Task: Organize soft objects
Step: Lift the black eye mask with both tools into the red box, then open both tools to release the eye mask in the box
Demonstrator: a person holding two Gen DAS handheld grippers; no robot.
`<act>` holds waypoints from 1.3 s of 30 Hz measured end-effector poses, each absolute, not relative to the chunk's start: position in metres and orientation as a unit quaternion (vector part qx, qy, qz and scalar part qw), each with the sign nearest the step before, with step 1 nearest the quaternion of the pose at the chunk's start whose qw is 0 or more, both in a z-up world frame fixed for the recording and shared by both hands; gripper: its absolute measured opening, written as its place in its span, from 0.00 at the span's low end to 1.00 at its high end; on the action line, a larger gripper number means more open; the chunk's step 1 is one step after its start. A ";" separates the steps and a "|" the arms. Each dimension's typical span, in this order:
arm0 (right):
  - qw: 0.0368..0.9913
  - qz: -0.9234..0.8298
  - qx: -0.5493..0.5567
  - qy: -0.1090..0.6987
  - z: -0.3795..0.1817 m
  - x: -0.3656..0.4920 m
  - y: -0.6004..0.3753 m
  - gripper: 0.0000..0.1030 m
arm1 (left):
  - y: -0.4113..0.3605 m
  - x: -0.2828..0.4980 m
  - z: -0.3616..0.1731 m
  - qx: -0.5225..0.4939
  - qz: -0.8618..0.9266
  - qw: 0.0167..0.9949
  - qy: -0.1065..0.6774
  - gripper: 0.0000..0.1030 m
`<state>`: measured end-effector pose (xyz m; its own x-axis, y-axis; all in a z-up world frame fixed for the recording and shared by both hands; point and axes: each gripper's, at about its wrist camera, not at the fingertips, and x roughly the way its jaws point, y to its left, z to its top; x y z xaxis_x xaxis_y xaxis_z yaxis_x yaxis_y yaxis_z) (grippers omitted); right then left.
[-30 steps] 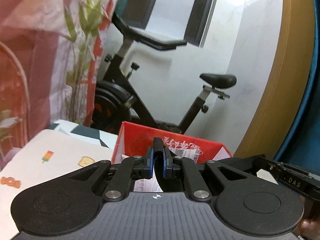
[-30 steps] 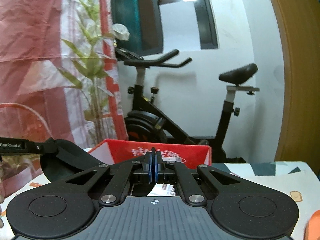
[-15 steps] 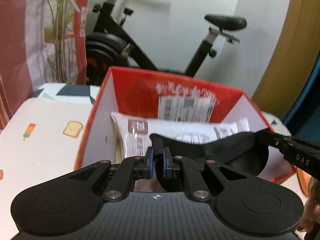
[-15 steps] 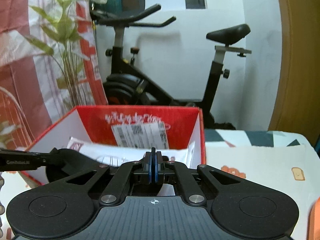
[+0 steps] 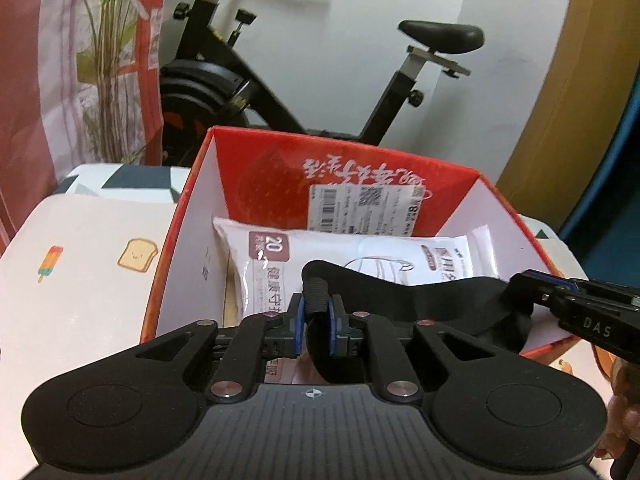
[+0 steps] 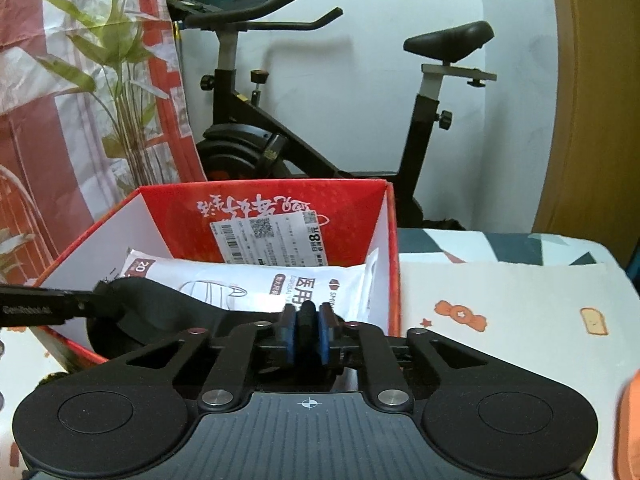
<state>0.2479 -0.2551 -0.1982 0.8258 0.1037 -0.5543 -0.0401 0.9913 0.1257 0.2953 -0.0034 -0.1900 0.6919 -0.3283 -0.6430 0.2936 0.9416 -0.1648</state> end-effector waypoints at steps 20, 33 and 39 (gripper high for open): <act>0.972 0.034 0.073 0.220 -0.171 0.186 -0.242 1.00 | 0.012 0.225 -0.162 0.006 -0.165 0.944 0.287 1.00; 0.964 0.042 0.072 0.252 -0.210 0.137 -0.235 1.00 | 0.044 0.166 -0.211 0.004 -0.108 0.930 0.351 1.00; 0.952 0.045 0.081 0.293 -0.237 0.118 -0.232 1.00 | 0.054 0.147 -0.223 -0.032 -0.100 0.924 0.367 1.00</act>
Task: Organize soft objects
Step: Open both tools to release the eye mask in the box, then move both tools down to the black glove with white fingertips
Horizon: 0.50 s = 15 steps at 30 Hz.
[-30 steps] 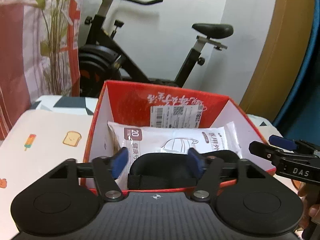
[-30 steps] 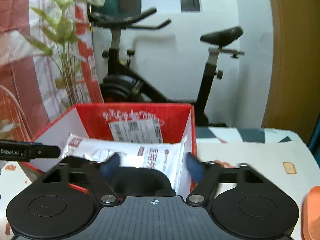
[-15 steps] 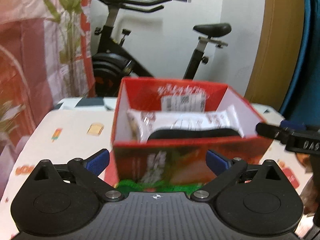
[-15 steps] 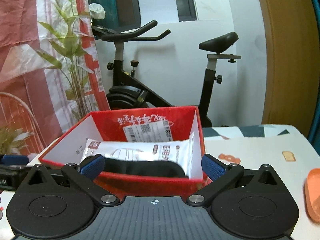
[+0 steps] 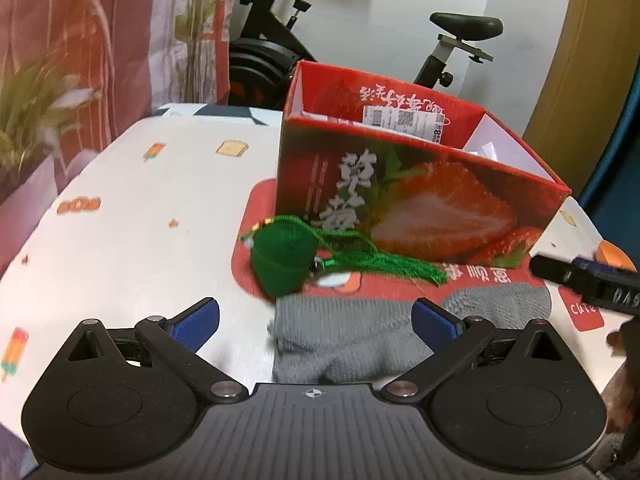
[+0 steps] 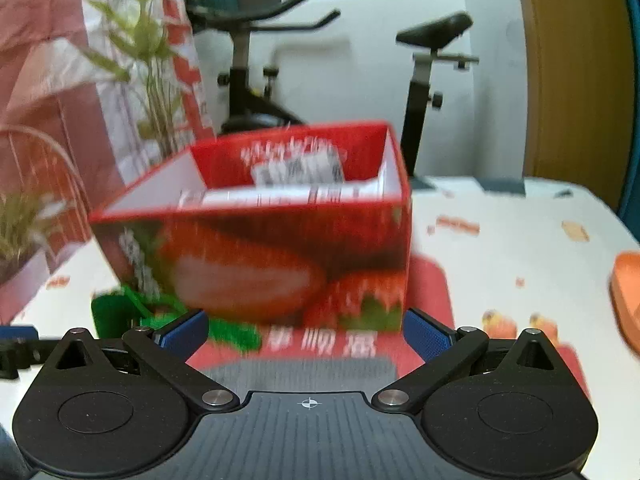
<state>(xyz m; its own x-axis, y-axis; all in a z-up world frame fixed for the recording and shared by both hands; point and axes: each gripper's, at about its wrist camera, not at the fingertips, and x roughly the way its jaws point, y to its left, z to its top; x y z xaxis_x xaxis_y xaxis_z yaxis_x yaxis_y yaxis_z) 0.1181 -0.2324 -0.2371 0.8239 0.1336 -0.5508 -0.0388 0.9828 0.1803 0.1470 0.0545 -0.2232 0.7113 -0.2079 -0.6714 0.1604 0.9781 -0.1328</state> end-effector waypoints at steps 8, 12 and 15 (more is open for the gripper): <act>0.943 0.063 0.079 0.319 -0.250 0.103 -0.222 1.00 | 0.049 0.127 -0.235 -0.034 -0.106 0.917 0.383 1.00; 0.940 0.072 0.074 0.325 -0.254 0.091 -0.220 0.99 | 0.048 0.116 -0.240 -0.035 -0.109 0.914 0.390 1.00; 0.936 0.076 0.074 0.335 -0.257 0.083 -0.218 0.99 | 0.051 0.110 -0.242 -0.042 -0.108 0.912 0.394 0.99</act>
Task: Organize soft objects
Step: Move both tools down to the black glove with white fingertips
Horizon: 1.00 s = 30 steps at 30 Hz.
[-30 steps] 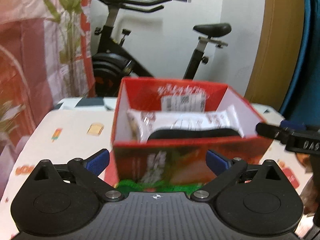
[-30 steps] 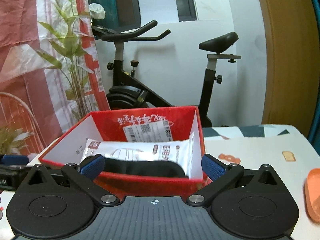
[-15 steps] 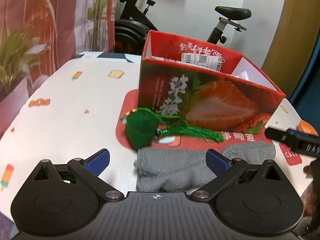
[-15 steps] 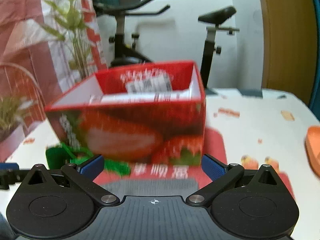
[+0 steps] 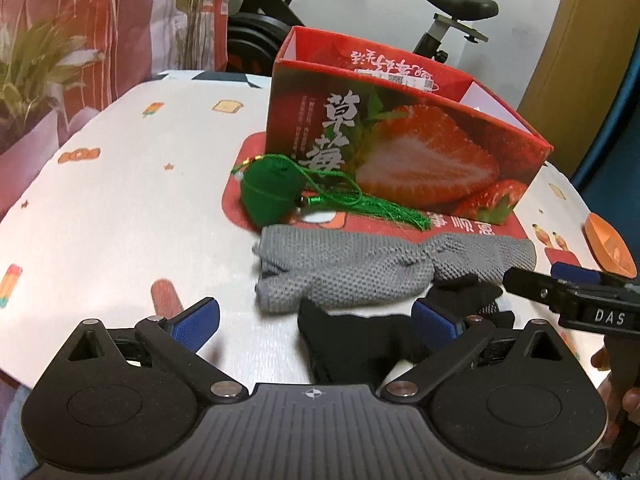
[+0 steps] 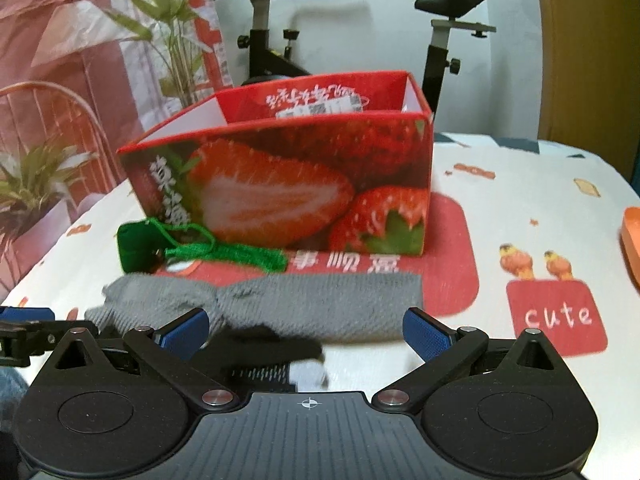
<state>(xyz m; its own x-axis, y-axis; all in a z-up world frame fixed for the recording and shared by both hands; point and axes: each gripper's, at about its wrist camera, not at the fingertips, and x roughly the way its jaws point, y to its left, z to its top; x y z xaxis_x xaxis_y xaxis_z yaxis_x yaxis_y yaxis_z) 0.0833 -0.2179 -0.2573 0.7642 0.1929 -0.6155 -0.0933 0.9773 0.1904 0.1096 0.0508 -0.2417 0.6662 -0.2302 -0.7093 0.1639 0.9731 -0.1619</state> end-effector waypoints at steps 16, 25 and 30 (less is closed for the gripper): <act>0.923 0.109 0.060 0.365 -0.262 0.067 -0.210 0.83 | 0.050 0.098 -0.251 -0.066 -0.150 0.894 0.416 0.63; 0.912 0.111 0.061 0.391 -0.276 0.075 -0.209 0.75 | 0.046 0.107 -0.268 -0.063 -0.150 0.880 0.445 0.49; 0.907 0.115 0.061 0.401 -0.283 0.080 -0.208 0.74 | 0.046 0.111 -0.273 -0.065 -0.154 0.877 0.451 0.48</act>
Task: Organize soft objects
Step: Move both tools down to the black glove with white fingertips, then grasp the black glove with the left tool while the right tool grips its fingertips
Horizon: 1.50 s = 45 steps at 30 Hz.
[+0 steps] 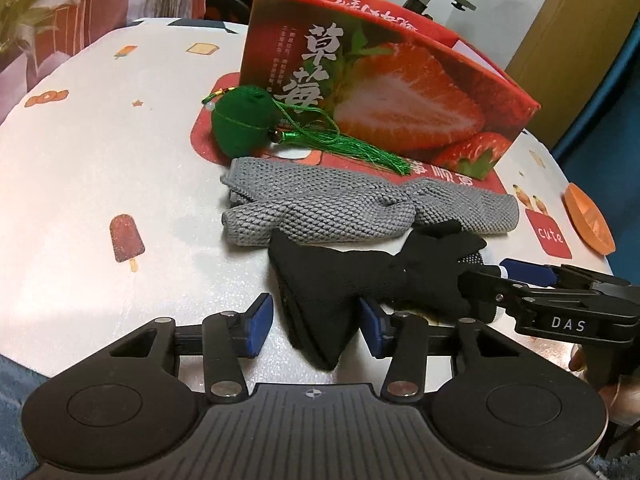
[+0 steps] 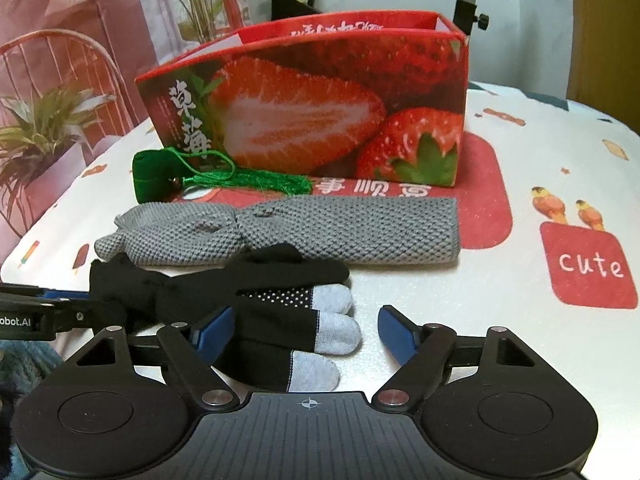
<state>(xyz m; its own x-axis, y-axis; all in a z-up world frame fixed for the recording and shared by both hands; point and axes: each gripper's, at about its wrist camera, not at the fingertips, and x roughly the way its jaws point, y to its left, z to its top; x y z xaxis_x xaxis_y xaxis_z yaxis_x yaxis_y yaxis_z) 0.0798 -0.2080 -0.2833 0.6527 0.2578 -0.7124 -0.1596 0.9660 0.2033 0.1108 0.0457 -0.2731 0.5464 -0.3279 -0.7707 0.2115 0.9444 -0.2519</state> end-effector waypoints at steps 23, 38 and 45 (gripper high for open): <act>0.909 0.162 0.025 0.383 -0.283 0.077 -0.192 0.34 | 0.047 0.115 -0.277 -0.071 -0.172 0.877 0.444 0.17; 0.926 0.166 0.046 0.336 -0.262 0.062 -0.201 0.08 | 0.050 0.099 -0.255 -0.070 -0.177 0.895 0.404 0.15; 0.938 0.169 0.056 0.296 -0.245 0.054 -0.206 0.08 | 0.048 0.087 -0.230 -0.057 -0.187 0.914 0.354 0.15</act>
